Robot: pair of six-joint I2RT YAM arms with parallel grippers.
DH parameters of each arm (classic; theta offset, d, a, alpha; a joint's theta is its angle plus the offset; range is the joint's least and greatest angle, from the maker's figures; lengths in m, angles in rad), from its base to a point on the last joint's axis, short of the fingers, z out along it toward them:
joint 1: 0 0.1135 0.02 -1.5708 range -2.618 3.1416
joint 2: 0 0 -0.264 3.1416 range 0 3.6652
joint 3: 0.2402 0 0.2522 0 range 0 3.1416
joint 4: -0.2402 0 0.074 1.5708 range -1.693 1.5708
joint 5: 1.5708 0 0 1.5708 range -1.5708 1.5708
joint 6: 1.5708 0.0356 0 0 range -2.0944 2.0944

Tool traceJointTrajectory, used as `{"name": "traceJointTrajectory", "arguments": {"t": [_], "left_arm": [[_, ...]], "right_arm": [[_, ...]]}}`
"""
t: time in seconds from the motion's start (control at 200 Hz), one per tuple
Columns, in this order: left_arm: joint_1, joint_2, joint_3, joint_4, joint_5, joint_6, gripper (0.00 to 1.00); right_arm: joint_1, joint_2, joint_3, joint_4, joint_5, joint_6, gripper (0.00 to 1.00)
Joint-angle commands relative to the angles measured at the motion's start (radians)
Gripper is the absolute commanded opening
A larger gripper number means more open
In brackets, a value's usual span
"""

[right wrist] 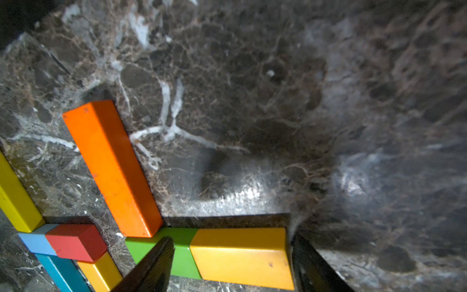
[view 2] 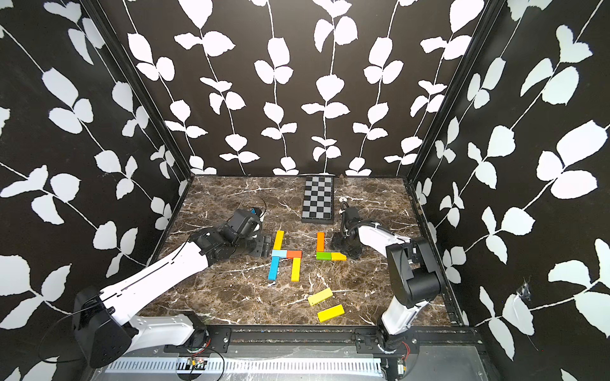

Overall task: Assemble the letter h with building blocks
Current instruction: Assemble the building block at the center of the board, then adjust the building block at the center of the board.

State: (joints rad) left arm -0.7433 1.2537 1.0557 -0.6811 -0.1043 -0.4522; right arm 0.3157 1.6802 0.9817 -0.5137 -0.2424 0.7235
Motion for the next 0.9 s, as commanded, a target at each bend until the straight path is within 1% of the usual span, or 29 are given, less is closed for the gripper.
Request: {"name": "traceJointTrajectory", "arguments": {"t": [0.0, 0.06, 0.075, 0.125, 0.19, 0.29, 0.375, 0.475, 0.6, 0.71, 0.895], "left_arm": [[0.006, 0.016, 0.0, 0.0, 0.024, 0.013, 0.82], [0.006, 0.035, 0.009, -0.01, 0.042, 0.024, 0.82], [0.005, 0.04, 0.012, -0.013, 0.048, 0.026, 0.82], [0.001, 0.06, 0.021, -0.02, 0.069, 0.038, 0.81], [-0.027, 0.088, 0.034, -0.024, 0.071, 0.071, 0.81], [-0.12, 0.138, 0.065, -0.031, 0.027, 0.143, 0.81], [-0.206, 0.179, 0.094, -0.03, 0.002, 0.189, 0.81], [-0.298, 0.205, 0.095, 0.013, -0.045, 0.25, 0.81], [-0.387, 0.269, 0.128, 0.023, -0.068, 0.307, 0.79], [-0.47, 0.363, 0.176, 0.017, -0.086, 0.335, 0.78], [-0.558, 0.514, 0.263, -0.004, -0.097, 0.349, 0.77]], "right_arm": [[0.001, -0.059, -0.011, -0.039, 0.04, 0.029, 0.75], [0.001, -0.072, -0.004, -0.055, 0.052, 0.03, 0.77], [0.002, -0.105, -0.002, -0.062, 0.055, 0.03, 0.77], [0.005, -0.137, 0.009, -0.089, 0.068, 0.025, 0.77], [0.014, -0.182, 0.024, -0.151, 0.104, 0.015, 0.77], [0.034, -0.277, 0.021, -0.251, 0.18, 0.021, 0.77], [0.04, -0.38, -0.02, -0.315, 0.225, 0.046, 0.77], [0.042, -0.51, -0.077, -0.38, 0.258, 0.082, 0.77], [0.042, -0.649, -0.137, -0.455, 0.27, 0.12, 0.76], [0.042, -0.731, -0.168, -0.513, 0.274, 0.142, 0.76], [0.042, -0.813, -0.179, -0.592, 0.303, 0.163, 0.76]]}}
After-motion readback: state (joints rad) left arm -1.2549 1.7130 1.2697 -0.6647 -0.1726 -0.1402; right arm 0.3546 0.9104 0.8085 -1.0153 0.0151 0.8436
